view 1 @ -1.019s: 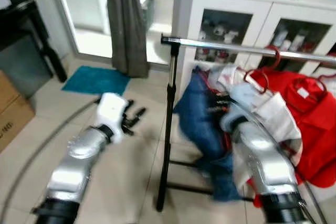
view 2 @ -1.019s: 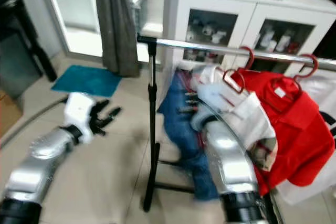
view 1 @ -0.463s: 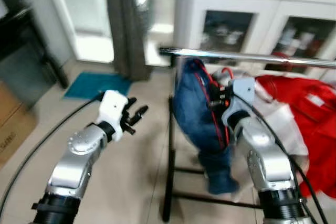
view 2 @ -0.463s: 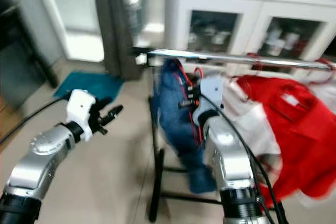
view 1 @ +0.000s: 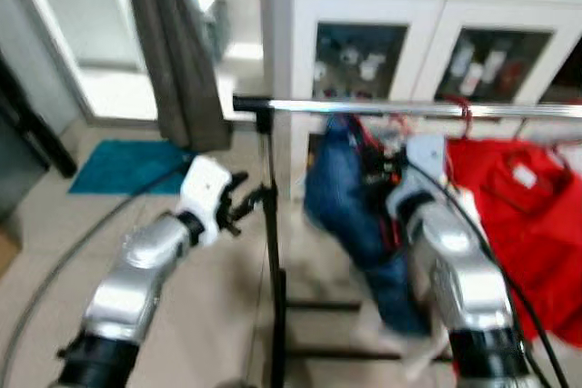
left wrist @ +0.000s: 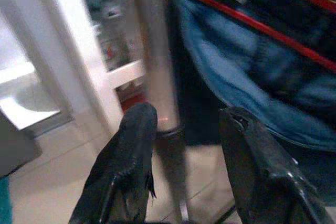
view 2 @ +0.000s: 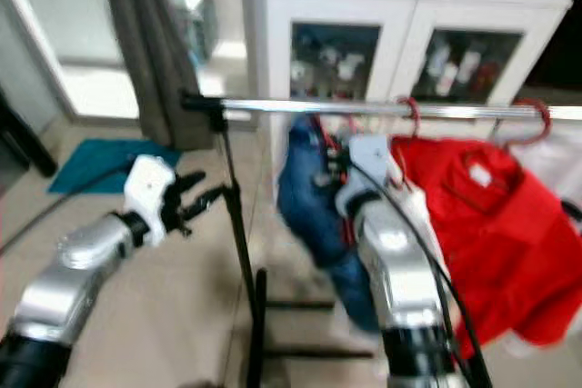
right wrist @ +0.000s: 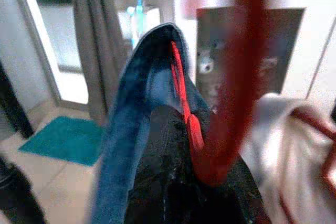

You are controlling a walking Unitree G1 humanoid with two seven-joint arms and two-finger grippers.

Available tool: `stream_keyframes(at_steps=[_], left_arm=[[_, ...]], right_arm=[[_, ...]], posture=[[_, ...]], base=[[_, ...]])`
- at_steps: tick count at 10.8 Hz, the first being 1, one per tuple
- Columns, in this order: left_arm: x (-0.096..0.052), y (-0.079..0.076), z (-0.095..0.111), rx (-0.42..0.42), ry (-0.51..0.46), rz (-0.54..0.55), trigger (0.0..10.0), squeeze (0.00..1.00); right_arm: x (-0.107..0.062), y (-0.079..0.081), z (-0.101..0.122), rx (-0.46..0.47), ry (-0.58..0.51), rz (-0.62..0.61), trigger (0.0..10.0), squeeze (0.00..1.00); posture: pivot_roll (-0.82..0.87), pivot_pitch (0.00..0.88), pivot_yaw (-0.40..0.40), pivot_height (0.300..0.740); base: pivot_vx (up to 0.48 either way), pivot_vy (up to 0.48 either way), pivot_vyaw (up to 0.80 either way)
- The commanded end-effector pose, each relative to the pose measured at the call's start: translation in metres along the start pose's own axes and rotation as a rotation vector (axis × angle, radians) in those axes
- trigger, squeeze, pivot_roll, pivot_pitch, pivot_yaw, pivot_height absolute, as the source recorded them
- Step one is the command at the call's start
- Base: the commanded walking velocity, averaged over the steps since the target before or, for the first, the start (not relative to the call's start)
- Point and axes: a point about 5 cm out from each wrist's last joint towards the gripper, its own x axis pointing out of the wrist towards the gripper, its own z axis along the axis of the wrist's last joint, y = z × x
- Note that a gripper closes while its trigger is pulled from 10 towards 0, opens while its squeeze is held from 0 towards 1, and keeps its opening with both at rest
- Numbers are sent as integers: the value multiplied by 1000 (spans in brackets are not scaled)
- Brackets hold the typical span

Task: Hang hanger

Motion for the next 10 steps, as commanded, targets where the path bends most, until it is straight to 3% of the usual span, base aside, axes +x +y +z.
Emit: stream_keyframes(at_steps=[1,4,7,8,10], left_arm=[[3,-8,7,7,-33,-49,10000,0],[1,-9,9,19,-31,-70,10000,0],[-1,-9,8,16,-32,-69,10000,0],[-1,-10,10,18,-39,-78,10000,0],[-3,-15,21,3,-94,-147,10000,0]], right_arm=[[1,-7,20,1,-98,-19,10000,0],[4,-4,29,-27,-146,1,10000,0],[-6,4,27,-48,-175,112,10000,0],[-2,5,32,-41,-188,119,10000,0],[14,12,31,-58,-109,106,10000,0]], posture=[[-69,0,17,740],[-63,0,6,740],[-55,0,-5,740],[-55,0,-6,740],[-52,0,-5,740]], base=[[0,0,0],[0,0,0],[0,0,0],[0,0,0],[0,0,0]])
